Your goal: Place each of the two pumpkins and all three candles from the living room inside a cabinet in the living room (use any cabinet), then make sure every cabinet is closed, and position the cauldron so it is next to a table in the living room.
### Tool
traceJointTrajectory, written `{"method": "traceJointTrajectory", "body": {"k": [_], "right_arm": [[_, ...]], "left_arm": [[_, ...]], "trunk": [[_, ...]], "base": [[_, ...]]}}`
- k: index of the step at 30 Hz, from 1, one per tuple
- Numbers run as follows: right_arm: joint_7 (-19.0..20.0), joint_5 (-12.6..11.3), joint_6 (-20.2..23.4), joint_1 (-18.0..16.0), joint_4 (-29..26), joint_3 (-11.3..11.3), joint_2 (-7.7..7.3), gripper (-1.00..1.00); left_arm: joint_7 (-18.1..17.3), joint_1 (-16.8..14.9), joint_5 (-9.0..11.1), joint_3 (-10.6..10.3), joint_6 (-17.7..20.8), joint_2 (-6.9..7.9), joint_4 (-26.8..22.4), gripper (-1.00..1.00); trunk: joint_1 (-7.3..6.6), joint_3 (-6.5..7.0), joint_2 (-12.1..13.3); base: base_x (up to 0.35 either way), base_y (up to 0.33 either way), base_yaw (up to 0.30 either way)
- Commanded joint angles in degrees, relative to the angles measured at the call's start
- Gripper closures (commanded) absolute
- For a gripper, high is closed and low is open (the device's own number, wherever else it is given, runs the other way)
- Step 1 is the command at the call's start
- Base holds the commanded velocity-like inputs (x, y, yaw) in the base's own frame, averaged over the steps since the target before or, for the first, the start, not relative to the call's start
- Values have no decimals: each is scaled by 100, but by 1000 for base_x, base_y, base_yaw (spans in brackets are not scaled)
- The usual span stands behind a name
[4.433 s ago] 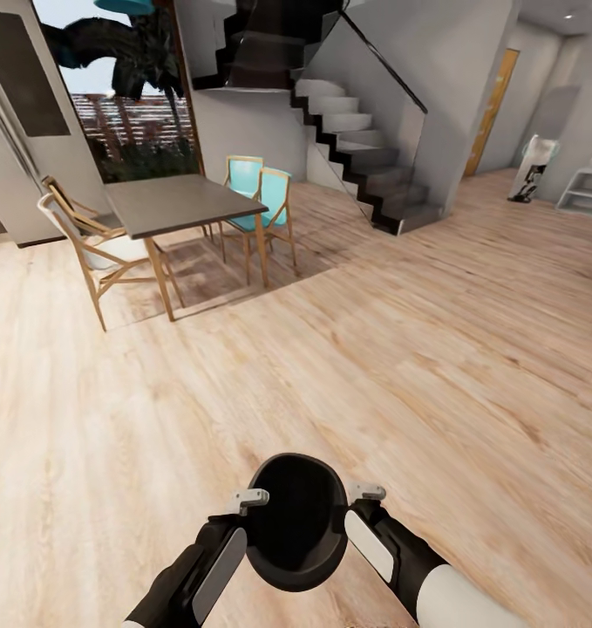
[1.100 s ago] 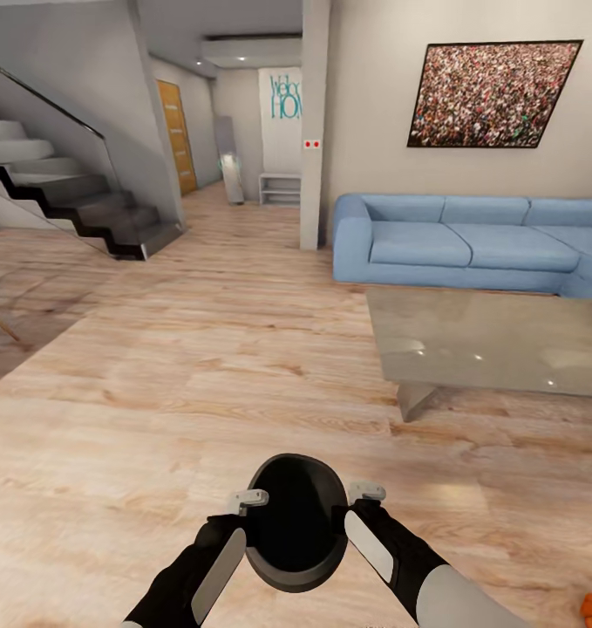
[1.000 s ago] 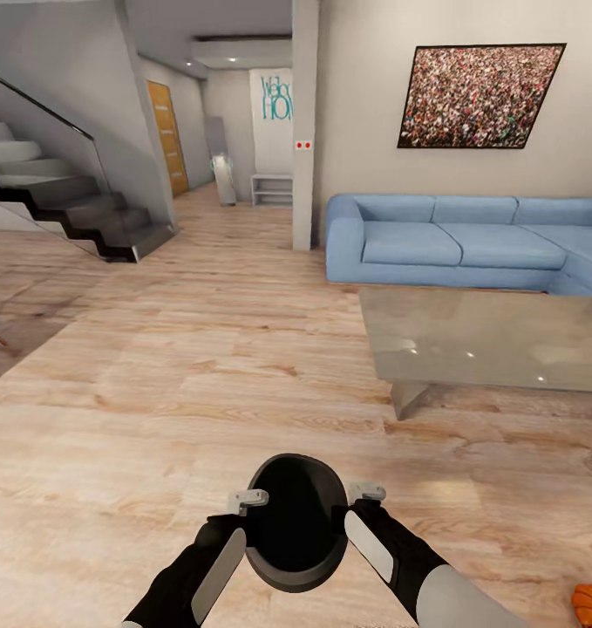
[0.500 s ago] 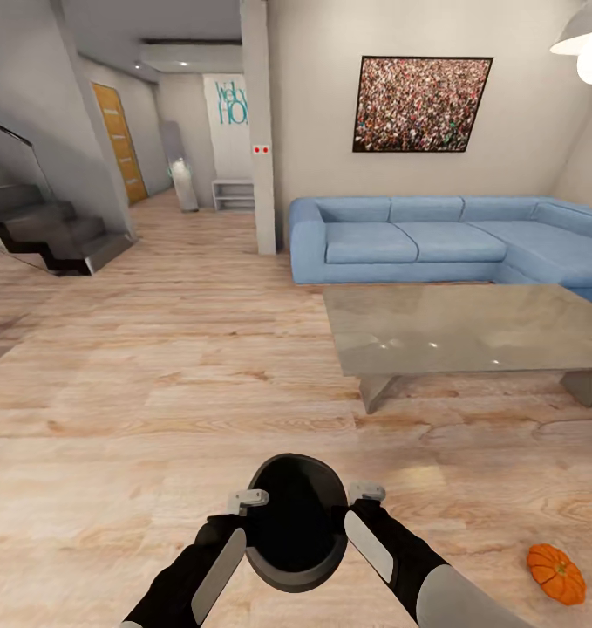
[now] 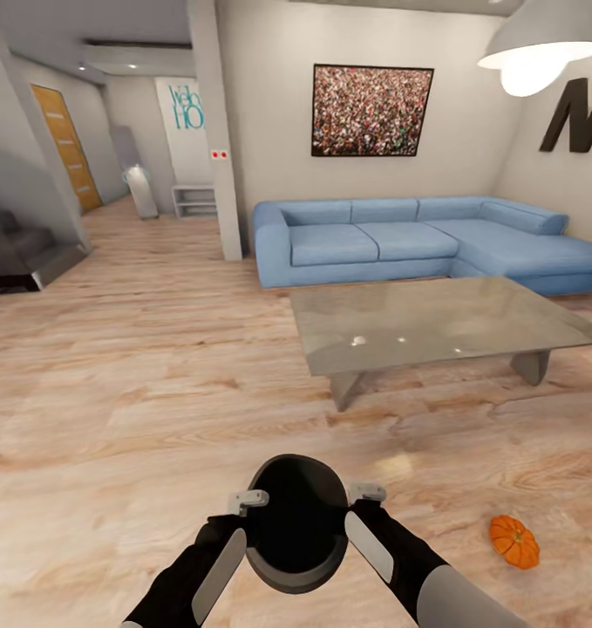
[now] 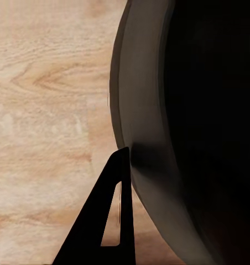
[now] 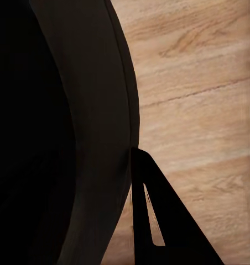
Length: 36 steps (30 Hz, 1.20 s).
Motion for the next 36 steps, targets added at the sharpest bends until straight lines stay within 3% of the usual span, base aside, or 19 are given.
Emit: {"method": "traceJointTrajectory", "body": {"k": [1,26,36], "right_arm": [[-42,-29,12,-11,-4,-51,-10,100],[-49,-38,4,-11,8,-53,-8,100],[-49,-38,4,-11,8,-54,-8,100]], "left_arm": [[14,-5,183,-23,-65,5,-293,100],[14,-5,177,-23,-62,12,-301,100],[14,-6,177,-23,-62,12,-302,100]], "trunk": [[0,0,-3],[0,13,-3],[0,13,-3]], "base": [[174,0,-256],[280,-5,-25],[150,-106,0]]}}
